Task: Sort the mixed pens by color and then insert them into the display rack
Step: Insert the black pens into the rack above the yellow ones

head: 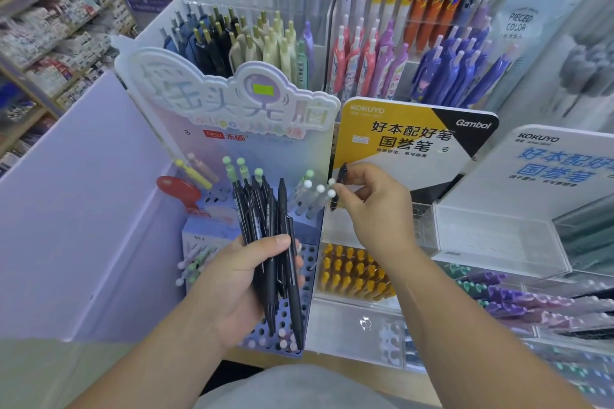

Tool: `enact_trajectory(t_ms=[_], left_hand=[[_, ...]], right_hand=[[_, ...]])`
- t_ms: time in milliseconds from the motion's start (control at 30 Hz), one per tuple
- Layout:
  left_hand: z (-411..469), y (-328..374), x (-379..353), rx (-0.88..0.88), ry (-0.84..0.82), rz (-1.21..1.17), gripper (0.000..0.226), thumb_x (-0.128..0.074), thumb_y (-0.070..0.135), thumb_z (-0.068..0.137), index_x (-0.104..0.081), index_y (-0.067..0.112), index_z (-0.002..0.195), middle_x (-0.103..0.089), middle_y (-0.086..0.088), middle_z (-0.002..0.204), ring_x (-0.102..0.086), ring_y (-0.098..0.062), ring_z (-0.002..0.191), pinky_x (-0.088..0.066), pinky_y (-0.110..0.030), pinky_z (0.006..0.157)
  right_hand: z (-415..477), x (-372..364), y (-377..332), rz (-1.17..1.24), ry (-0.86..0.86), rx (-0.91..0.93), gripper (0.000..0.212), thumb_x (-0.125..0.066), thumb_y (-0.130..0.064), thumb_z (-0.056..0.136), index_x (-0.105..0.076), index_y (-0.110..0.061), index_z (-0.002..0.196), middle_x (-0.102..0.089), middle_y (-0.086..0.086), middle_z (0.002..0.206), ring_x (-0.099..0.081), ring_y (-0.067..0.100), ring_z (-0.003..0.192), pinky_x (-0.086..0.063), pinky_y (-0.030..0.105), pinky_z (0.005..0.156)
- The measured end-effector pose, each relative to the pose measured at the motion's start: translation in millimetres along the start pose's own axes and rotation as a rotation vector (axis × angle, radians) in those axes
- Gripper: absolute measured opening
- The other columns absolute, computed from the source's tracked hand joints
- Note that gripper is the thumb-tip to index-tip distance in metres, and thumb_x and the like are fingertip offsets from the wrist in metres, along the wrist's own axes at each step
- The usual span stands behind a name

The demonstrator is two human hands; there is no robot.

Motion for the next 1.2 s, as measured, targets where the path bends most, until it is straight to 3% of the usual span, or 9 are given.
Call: enact_trajectory(t_ms=[233, 400, 533, 633, 767, 867, 1000, 1100, 1200], left_hand=[[-2, -1, 1, -0.004, 0.008, 0.008, 0.032, -0.068, 0.011, 0.070, -0.066, -0.002, 0.099, -0.067, -0.013, 0.076, -0.067, -0.020, 0.065, -0.061, -0.034, 0.062], [-3, -2, -2, -0.009, 0.008, 0.016, 0.036, -0.070, 0.012, 0.067, -0.066, -0.001, 0.101, -0.067, -0.013, 0.077, -0.068, -0.021, 0.065, -0.061, -0.035, 0.061], [-4, -4, -5, -0.011, -0.009, 0.021, 0.035, -0.070, 0.011, 0.068, -0.066, -0.002, 0.101, -0.067, -0.015, 0.080, -0.067, -0.022, 0.066, -0.060, -0.034, 0.059], [-5, -8, -11, -0.012, -0.024, 0.048, 0.032, -0.071, 0.009, 0.069, -0.066, -0.003, 0.098, -0.066, -0.015, 0.075, -0.066, -0.021, 0.063, -0.058, -0.033, 0.056], [-5, -14, -19, -0.037, -0.056, 0.101, 0.035, -0.079, 0.001, 0.065, -0.071, 0.003, 0.099, -0.066, -0.011, 0.074, -0.066, -0.020, 0.063, -0.055, -0.033, 0.055], [-6, -18, -20, -0.056, -0.053, 0.120, 0.038, -0.073, 0.007, 0.068, -0.071, 0.004, 0.106, -0.070, -0.011, 0.080, -0.068, -0.021, 0.069, -0.056, -0.033, 0.058], [-8, -21, -21, -0.065, -0.066, 0.143, 0.041, -0.072, 0.006, 0.069, -0.070, 0.003, 0.110, -0.069, -0.014, 0.085, -0.068, -0.024, 0.071, -0.056, -0.032, 0.059], [-10, -24, -20, -0.073, -0.063, 0.164, 0.041, -0.072, 0.006, 0.070, -0.072, 0.007, 0.111, -0.074, -0.015, 0.096, -0.071, -0.029, 0.085, -0.058, -0.041, 0.075], [-11, -26, -20, -0.069, -0.055, 0.164, 0.035, -0.073, 0.005, 0.067, -0.078, 0.013, 0.100, -0.074, -0.017, 0.105, -0.071, -0.034, 0.099, -0.053, -0.046, 0.090]], right_hand=[[1, -1, 5, -0.024, -0.048, -0.020, 0.017, -0.076, -0.025, 0.086, -0.070, -0.027, 0.102, -0.069, -0.020, 0.089, -0.064, 0.002, 0.068, -0.054, 0.027, 0.067], [-4, 6, 2, -0.058, -0.058, -0.015, 0.021, -0.076, -0.025, 0.085, -0.068, -0.028, 0.104, -0.066, -0.023, 0.093, -0.062, 0.001, 0.068, -0.047, 0.015, 0.063], [-22, 26, -12, 0.087, -0.015, -0.121, 0.012, -0.070, -0.022, 0.089, -0.064, -0.030, 0.097, -0.068, -0.015, 0.086, -0.062, 0.005, 0.068, -0.048, 0.013, 0.061], [-40, 29, -28, 0.363, -0.191, -0.282, 0.004, -0.072, -0.025, 0.089, -0.070, -0.021, 0.091, -0.071, 0.002, 0.080, -0.065, 0.012, 0.063, -0.050, 0.022, 0.058], [-62, 26, -39, 0.474, -0.506, -0.369, 0.023, -0.077, -0.032, 0.082, -0.073, -0.010, 0.087, -0.068, 0.014, 0.071, -0.057, 0.020, 0.057, -0.044, 0.027, 0.052], [-67, 27, -38, 0.512, -0.530, -0.398, 0.024, -0.075, -0.031, 0.085, -0.074, -0.007, 0.085, -0.063, 0.017, 0.065, -0.051, 0.024, 0.057, -0.040, 0.029, 0.050], [-71, 29, -39, 0.529, -0.524, -0.413, 0.019, -0.074, -0.023, 0.087, -0.074, -0.004, 0.083, -0.060, 0.008, 0.059, -0.050, 0.022, 0.056, -0.040, 0.024, 0.048], [-71, 31, -38, 0.555, -0.471, -0.437, 0.017, -0.072, -0.016, 0.089, -0.070, 0.000, 0.084, -0.058, 0.004, 0.058, -0.054, 0.014, 0.048, -0.041, 0.021, 0.048], [-67, 37, -36, 0.583, -0.379, -0.449, 0.014, -0.069, -0.019, 0.091, -0.066, -0.008, 0.082, -0.061, 0.002, 0.061, -0.056, 0.013, 0.051, -0.042, 0.026, 0.053]])
Point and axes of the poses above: each hand's wrist, its own z-axis towards the middle knuckle, its own x-axis out of the back of the hand, y = z × x, the point moved 3 cm from there along z, towards the middle knuckle
